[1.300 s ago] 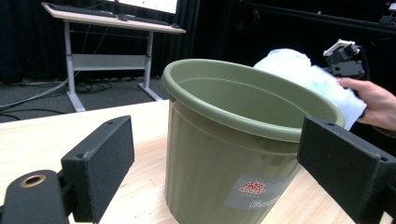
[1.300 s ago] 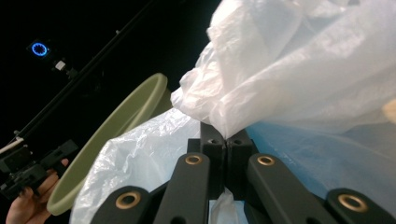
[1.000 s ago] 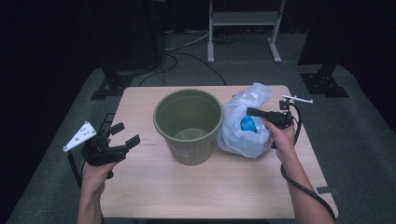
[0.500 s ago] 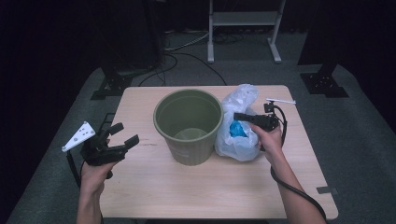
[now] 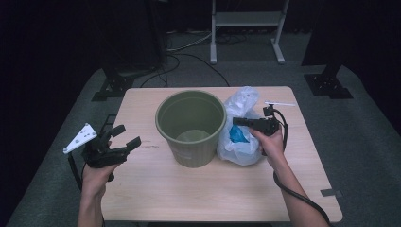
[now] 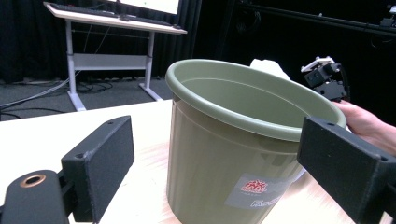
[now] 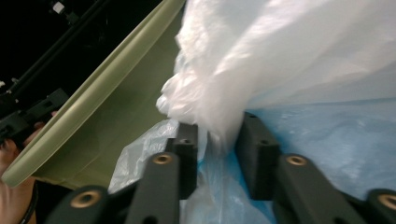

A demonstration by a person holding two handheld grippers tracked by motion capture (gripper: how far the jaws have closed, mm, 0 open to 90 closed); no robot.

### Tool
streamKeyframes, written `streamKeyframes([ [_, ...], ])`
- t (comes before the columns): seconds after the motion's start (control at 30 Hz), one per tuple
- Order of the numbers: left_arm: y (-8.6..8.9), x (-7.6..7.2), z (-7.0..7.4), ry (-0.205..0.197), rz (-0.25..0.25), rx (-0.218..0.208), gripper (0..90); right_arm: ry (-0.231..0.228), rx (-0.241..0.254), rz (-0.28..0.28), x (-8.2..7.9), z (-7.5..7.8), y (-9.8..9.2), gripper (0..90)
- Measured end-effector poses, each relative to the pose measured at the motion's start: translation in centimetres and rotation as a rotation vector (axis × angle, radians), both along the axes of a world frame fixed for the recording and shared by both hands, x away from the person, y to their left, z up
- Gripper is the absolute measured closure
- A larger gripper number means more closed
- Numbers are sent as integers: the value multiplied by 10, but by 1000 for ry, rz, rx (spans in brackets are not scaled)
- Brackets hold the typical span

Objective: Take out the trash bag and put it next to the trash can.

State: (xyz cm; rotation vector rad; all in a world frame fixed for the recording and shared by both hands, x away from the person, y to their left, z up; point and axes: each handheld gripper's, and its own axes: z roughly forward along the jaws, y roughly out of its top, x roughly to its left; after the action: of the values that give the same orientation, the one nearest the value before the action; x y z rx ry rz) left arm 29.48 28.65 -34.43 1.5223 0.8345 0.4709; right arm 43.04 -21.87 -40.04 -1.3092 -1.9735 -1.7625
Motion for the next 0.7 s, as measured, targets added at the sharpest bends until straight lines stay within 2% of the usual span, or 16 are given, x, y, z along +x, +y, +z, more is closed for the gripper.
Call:
streamKeyframes([
  [0.17, 0, 0, -1, 2, 0, 1, 98, -42, -40, -5, -8, 10, -5, 523],
  [0.2, 0, 0, -1, 2, 1, 0, 98, -64, -57, -6, -13, 14, -9, 471],
  [0.47, -2, 0, -2, 8, -2, 2, 98, -120, -89, -40, -29, 26, -26, 389],
  [0.7, -2, 0, -2, 6, -2, 3, 98, -137, -80, -64, -38, 30, -39, 375],
])
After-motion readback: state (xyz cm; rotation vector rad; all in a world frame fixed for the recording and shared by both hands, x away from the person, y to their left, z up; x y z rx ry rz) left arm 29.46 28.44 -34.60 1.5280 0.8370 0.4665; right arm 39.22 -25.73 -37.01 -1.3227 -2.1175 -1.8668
